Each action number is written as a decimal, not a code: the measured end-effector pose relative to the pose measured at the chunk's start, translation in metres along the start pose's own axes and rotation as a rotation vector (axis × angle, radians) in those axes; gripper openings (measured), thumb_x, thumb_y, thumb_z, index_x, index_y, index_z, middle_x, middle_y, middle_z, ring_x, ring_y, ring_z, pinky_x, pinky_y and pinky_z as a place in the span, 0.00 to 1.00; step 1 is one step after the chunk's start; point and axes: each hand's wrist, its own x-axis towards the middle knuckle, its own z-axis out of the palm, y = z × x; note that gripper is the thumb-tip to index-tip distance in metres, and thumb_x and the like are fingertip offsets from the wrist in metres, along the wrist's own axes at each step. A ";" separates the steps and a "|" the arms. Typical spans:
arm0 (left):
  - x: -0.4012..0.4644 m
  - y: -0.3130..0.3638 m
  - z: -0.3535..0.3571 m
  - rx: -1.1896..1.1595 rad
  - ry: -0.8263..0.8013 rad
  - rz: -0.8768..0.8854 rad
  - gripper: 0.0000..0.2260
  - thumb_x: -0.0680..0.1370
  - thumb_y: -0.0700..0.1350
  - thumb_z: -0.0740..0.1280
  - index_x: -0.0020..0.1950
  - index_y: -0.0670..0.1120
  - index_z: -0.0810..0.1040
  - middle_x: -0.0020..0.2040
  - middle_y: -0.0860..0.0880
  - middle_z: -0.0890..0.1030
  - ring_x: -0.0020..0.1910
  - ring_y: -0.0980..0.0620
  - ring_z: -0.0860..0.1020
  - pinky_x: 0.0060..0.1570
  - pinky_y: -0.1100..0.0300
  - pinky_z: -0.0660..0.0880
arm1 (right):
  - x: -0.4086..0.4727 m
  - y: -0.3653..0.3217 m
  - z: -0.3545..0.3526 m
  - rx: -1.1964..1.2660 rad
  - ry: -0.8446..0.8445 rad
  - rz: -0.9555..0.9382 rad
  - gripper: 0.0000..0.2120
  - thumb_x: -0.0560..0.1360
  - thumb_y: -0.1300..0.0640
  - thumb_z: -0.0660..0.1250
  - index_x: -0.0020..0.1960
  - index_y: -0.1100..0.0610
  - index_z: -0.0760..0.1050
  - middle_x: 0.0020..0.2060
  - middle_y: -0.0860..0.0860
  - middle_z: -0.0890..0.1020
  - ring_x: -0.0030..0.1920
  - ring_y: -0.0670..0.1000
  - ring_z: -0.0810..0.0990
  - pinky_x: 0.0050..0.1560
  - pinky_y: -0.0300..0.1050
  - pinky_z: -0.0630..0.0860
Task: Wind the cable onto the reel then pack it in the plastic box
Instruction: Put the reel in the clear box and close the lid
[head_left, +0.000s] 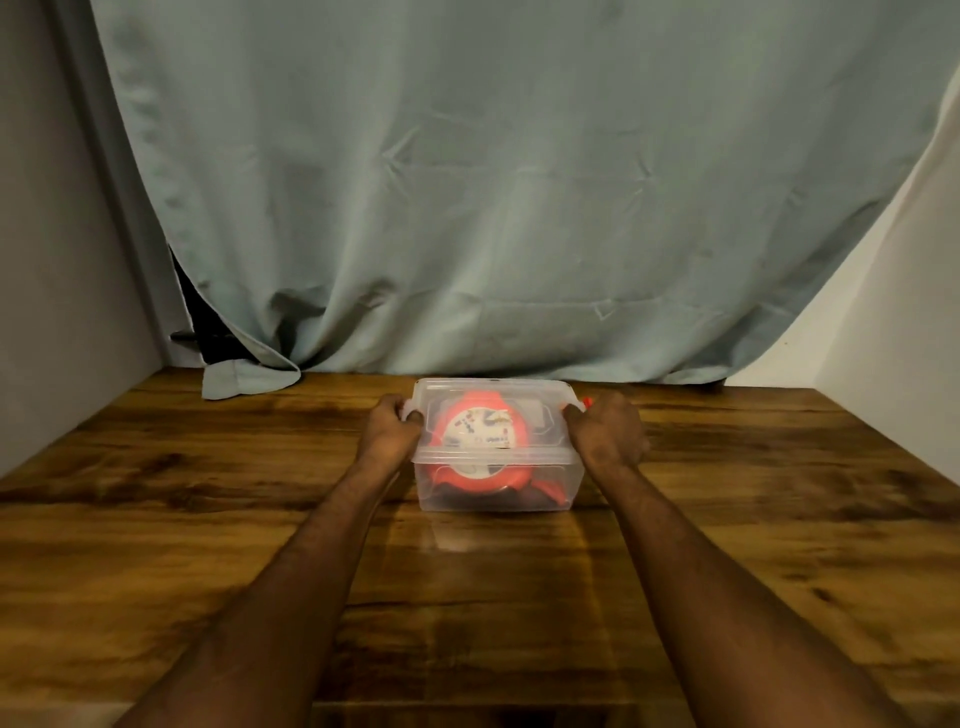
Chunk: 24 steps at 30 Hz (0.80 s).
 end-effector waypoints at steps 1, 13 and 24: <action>0.000 0.000 0.000 0.003 0.000 0.004 0.16 0.83 0.42 0.66 0.71 0.42 0.75 0.67 0.40 0.80 0.57 0.43 0.79 0.61 0.49 0.79 | -0.002 -0.001 -0.001 -0.014 0.026 -0.006 0.16 0.78 0.47 0.72 0.58 0.59 0.82 0.55 0.57 0.84 0.53 0.58 0.83 0.44 0.45 0.70; -0.026 -0.023 -0.020 -0.485 -0.349 -0.530 0.28 0.72 0.64 0.75 0.62 0.44 0.83 0.55 0.43 0.87 0.50 0.48 0.84 0.49 0.54 0.83 | -0.008 0.004 0.001 0.006 0.173 -0.287 0.20 0.73 0.59 0.73 0.63 0.55 0.73 0.60 0.57 0.78 0.62 0.59 0.74 0.59 0.56 0.74; -0.008 0.016 -0.027 -0.184 -0.020 -0.183 0.35 0.74 0.36 0.76 0.79 0.42 0.66 0.68 0.38 0.79 0.56 0.42 0.82 0.47 0.51 0.84 | -0.004 0.005 0.012 0.190 0.095 -0.253 0.15 0.75 0.63 0.73 0.61 0.55 0.75 0.58 0.56 0.79 0.56 0.59 0.79 0.54 0.55 0.79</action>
